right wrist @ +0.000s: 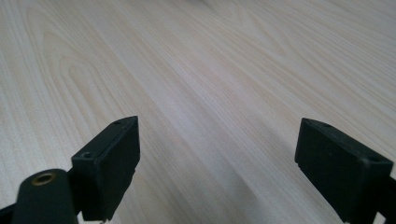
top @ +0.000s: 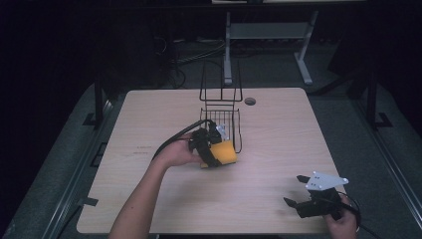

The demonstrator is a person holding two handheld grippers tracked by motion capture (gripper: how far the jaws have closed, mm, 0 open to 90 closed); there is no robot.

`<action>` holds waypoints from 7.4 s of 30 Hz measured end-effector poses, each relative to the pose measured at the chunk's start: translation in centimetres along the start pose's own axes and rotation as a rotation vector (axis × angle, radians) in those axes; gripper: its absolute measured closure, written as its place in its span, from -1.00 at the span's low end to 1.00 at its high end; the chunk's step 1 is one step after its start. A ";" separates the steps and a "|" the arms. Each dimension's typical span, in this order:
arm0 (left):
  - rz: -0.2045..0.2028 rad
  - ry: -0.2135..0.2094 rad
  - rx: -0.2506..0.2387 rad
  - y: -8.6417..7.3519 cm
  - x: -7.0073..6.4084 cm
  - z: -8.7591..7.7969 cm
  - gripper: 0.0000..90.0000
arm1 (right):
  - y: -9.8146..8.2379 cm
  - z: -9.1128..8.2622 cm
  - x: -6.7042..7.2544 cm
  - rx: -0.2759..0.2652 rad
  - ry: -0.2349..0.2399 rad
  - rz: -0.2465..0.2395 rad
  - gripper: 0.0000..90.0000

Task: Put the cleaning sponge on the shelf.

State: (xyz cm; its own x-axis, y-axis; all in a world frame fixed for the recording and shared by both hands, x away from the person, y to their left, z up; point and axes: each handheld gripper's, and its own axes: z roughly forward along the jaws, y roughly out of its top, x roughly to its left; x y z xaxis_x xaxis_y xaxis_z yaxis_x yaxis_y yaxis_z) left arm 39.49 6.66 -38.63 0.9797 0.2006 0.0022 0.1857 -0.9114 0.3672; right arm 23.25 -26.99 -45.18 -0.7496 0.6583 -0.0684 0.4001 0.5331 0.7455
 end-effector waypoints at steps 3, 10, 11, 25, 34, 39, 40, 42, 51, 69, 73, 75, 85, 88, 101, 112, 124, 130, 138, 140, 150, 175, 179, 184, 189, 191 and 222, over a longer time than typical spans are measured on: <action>-0.001 -0.002 0.007 0.3 0.4 0.1 -0.51 | -0.1 -0.1 -0.1 0.002 -0.005 0.002 -0.69; 0.010 0.003 0.016 0.6 1.5 0.1 -0.51 | -0.2 -0.1 -0.2 0.003 -0.007 0.013 -0.69; 0.008 0.002 0.010 0.6 1.7 0.1 -0.51 | -0.2 -0.1 -0.2 0.002 -0.008 0.013 -0.69; -0.036 -0.024 0.002 0.8 4.0 0.6 -0.51 | -0.3 -0.2 -0.4 0.001 -0.014 0.012 -0.69; -0.030 -0.023 0.012 1.3 4.8 0.8 -0.51 | -0.3 -0.2 -0.5 0.002 -0.013 0.016 -0.69; -0.060 -0.031 -0.011 1.0 5.5 1.0 -0.51 | -0.4 -0.3 -0.6 0.000 -0.018 0.021 -0.69; -0.061 -0.035 -0.007 1.0 5.6 1.1 -0.51 | -0.4 -0.3 -0.6 0.004 -0.018 0.020 -0.69; -0.059 -0.043 -0.006 1.0 5.8 1.1 -0.51 | -0.4 -0.2 -0.6 0.005 -0.016 0.021 -0.69; -0.046 -0.042 0.011 1.7 6.4 1.0 -0.51 | -0.4 -0.2 -0.6 0.006 -0.015 0.023 -0.69; -0.082 -0.056 0.011 2.0 8.1 1.3 -0.51 | -0.5 -0.3 -0.7 0.005 -0.021 0.022 -0.69; -0.089 -0.063 0.016 2.0 8.3 1.4 -0.51 | -0.5 -0.3 -0.7 0.006 -0.020 0.021 -0.69; -0.095 -0.061 0.002 1.9 8.5 1.5 -0.51 | -0.5 -0.3 -0.7 0.006 -0.020 0.020 -0.69; -0.079 -0.057 0.012 2.1 8.8 2.7 -0.51 | -0.5 -0.3 -0.7 0.009 -0.021 0.023 -0.69; -0.059 -0.053 0.012 2.2 8.8 3.1 -0.51 | -0.6 -0.3 -0.7 0.007 -0.021 0.022 -0.69; -0.046 -0.056 0.026 1.9 8.9 3.1 -0.52 | -0.6 -0.3 -0.6 0.010 -0.021 0.023 -0.69; -0.056 -0.059 0.015 1.9 8.6 3.0 -0.59 | -0.5 -0.3 -0.5 0.009 -0.021 0.016 -0.69; -0.074 -0.044 -0.029 1.7 8.6 1.8 -0.61 | -0.5 -0.2 -0.4 0.012 -0.020 0.013 -0.69; -0.069 -0.030 -0.054 1.7 8.5 1.1 -0.61 | -0.5 -0.2 -0.4 0.011 -0.018 0.013 -0.69; -0.049 -0.011 -0.076 1.8 8.0 0.4 -0.61 | -0.4 -0.2 -0.3 0.013 -0.013 0.009 -0.69; -0.042 -0.009 -0.079 1.8 7.7 0.3 -0.61 | -0.4 -0.2 -0.3 0.013 -0.013 0.010 -0.69; -0.019 0.012 -0.124 1.3 6.3 -0.1 -0.60 | -0.2 -0.1 -0.2 0.014 -0.012 0.005 -0.69; 0.025 0.036 -0.167 -0.3 3.2 -1.5 -0.60 | -0.2 -0.1 -0.1 0.017 -0.015 -0.001 -0.69; 0.040 0.036 -0.173 -0.5 2.3 -1.4 -0.60 | -0.2 -0.1 0.0 0.017 -0.016 0.003 -0.69; 0.053 0.039 -0.183 -0.8 1.2 -1.5 -0.60 | -0.2 -0.2 0.0 0.019 -0.019 0.004 -0.69; 0.066 0.043 -0.173 -0.9 0.5 -1.7 -0.60 | -0.2 -0.2 0.0 0.020 -0.020 0.004 -0.69; 0.074 0.042 -0.175 -0.9 0.2 -1.8 -0.60 | -0.2 -0.2 0.0 0.020 -0.019 0.004 -0.69; 0.071 0.032 -0.184 -3.9 -3.6 -1.7 -0.60 | 0.0 0.2 0.5 0.037 -0.008 -0.023 -0.69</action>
State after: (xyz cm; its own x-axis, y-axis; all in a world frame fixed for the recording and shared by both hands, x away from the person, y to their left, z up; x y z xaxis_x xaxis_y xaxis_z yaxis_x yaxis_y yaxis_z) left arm 35.14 10.07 -38.49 0.9864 0.1518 0.0633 0.0959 -0.8432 0.5289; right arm 22.97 -26.51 -45.33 -0.7547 0.6499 -0.0901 0.4026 0.5672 0.7185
